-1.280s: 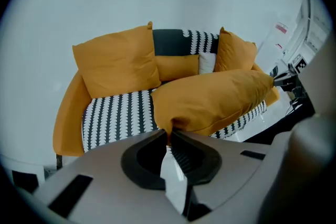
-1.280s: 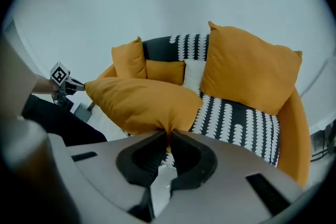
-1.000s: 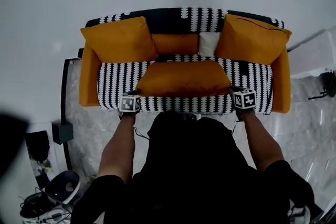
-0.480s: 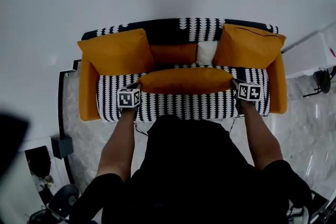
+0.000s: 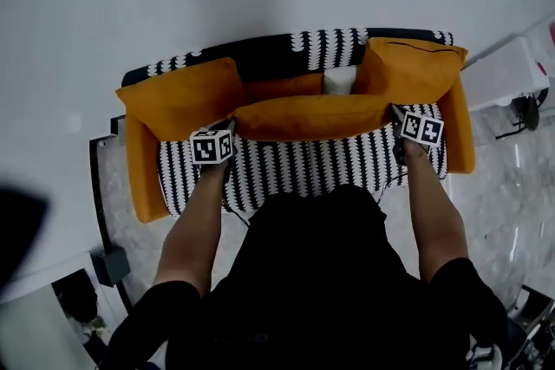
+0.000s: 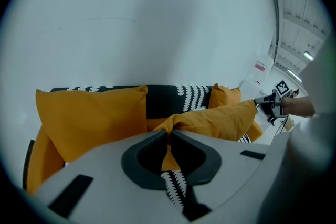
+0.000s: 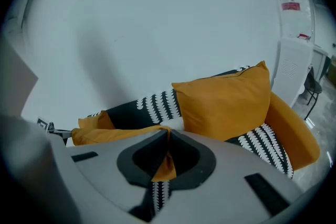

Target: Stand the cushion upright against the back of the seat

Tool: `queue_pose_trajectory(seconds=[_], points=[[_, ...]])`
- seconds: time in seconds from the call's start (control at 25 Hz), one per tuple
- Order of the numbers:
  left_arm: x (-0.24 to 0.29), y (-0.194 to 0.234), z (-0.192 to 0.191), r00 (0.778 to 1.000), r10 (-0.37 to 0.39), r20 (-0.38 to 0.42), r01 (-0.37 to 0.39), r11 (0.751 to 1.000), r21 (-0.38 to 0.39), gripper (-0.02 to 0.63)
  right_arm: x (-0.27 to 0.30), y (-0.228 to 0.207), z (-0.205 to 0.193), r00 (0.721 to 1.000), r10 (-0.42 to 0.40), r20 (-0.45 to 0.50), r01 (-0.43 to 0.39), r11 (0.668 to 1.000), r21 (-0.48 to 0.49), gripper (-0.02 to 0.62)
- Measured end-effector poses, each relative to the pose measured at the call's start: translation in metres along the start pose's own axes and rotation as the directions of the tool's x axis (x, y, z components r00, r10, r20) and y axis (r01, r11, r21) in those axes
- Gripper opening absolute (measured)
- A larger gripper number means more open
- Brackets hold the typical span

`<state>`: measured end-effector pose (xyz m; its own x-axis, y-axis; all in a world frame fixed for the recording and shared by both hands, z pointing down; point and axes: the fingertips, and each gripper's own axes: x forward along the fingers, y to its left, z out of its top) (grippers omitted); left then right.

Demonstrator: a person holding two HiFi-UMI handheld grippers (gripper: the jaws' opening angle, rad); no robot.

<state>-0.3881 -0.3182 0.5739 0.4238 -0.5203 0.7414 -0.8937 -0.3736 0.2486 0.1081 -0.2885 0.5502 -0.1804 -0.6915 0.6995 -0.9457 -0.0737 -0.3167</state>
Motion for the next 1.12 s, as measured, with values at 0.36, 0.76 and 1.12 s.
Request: queue_pose_trajectory(seconds=[0.36,0.76,1.12], points=[[0.031,0.02,0.048,0.999,0.034,0.029,-0.032,0.997,-0.067,0.035,0.048,0.006,0.063,1.0,-0.003,0.004,0.004,0.999,-0.052,0.043],[0.069,0.028,0.062,0.992,0.128,0.007,-0.125,0.977,-0.173,0.037,0.12,-0.014,0.075,0.983,-0.058,-0.173,0.023,0.98,-0.2,0.044],[0.074,0.042,0.071,0.977,0.213,-0.008,-0.213,0.973,-0.09,0.043,0.147,-0.026,0.085,0.973,-0.03,-0.227,-0.014,0.982,-0.187,0.046]])
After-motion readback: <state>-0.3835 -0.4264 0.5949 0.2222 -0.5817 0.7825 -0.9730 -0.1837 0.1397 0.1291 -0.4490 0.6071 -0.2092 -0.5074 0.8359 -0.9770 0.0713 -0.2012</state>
